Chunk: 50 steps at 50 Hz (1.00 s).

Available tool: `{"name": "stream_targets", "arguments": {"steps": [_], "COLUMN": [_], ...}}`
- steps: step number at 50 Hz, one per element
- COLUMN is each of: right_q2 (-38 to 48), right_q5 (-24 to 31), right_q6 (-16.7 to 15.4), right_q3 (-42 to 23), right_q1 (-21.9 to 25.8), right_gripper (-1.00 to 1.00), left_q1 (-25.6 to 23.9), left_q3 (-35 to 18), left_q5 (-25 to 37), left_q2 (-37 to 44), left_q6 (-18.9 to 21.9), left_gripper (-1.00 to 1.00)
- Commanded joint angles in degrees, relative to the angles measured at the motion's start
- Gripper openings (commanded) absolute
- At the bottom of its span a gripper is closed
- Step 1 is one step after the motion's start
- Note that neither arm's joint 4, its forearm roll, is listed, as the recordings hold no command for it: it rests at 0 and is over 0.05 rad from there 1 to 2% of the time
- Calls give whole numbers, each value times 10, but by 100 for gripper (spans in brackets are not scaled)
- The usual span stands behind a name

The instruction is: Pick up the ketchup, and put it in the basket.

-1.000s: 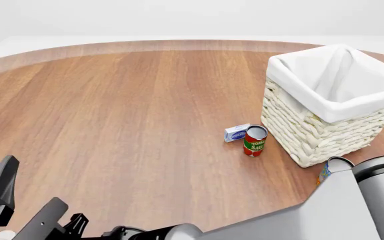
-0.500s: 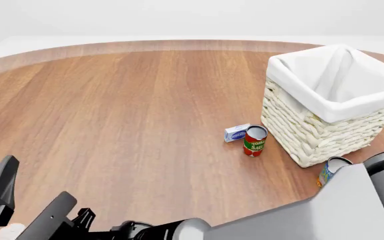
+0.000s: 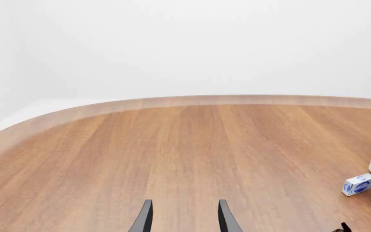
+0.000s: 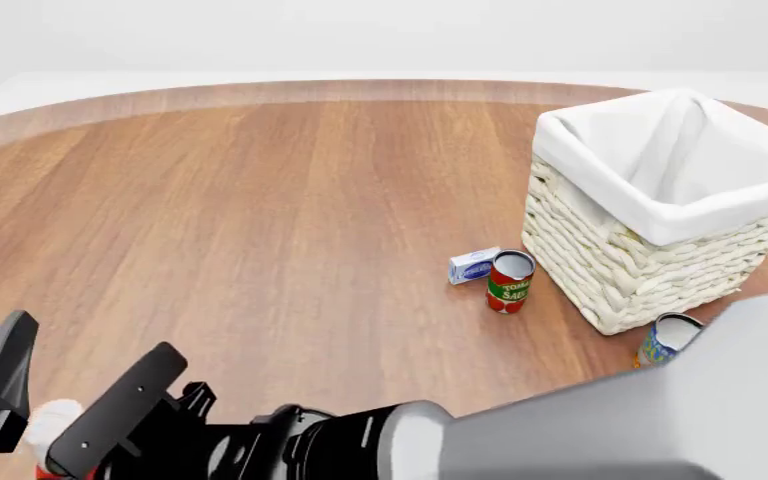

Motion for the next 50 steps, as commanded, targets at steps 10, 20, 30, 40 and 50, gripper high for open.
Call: {"name": "stream_targets", "arguments": {"steps": [10, 20, 30, 40, 50], "right_q2": [-33, -54, -92, -139, -174], "right_q5": [-3, 3, 6, -2, 7], "right_q6": [14, 9, 8, 10, 7], "right_q3": [9, 9, 16, 32, 35], "right_q1": [-40, -62, -89, -106, -114], "right_gripper": [-100, -100, -100, -100, -100], "left_q1": [0, 0, 0, 0, 0], "left_q3": [0, 0, 0, 0, 0], "left_q5": [0, 0, 0, 0, 0], "left_q2": [0, 0, 0, 0, 0], "left_q6": [0, 0, 0, 0, 0], "left_gripper": [100, 100, 100, 100, 100]}}
